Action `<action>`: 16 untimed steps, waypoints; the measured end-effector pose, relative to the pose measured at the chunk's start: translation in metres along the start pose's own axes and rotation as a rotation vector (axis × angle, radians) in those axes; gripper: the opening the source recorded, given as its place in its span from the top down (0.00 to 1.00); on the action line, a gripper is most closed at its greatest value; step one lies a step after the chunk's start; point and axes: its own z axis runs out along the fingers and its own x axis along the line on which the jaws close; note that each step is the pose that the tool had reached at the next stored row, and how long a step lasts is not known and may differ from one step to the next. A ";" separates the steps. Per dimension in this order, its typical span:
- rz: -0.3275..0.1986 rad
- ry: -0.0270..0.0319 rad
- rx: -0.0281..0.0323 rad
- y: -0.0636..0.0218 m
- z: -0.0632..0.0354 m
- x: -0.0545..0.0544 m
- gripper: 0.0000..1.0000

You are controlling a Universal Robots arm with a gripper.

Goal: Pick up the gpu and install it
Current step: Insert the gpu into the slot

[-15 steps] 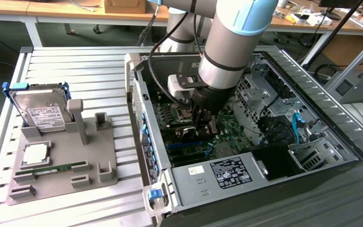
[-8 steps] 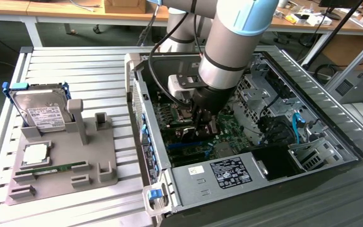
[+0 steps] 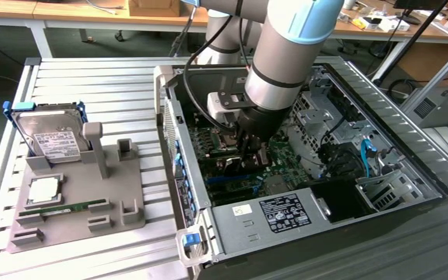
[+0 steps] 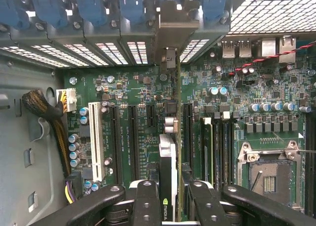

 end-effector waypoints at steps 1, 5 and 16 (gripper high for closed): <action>-0.001 0.0000 0.0000 0.0000 0.0000 0.000 0.73; -0.001 0.0000 0.0000 0.0000 0.0000 0.000 0.73; -0.011 0.0012 -0.0006 -0.0015 0.0001 0.000 0.73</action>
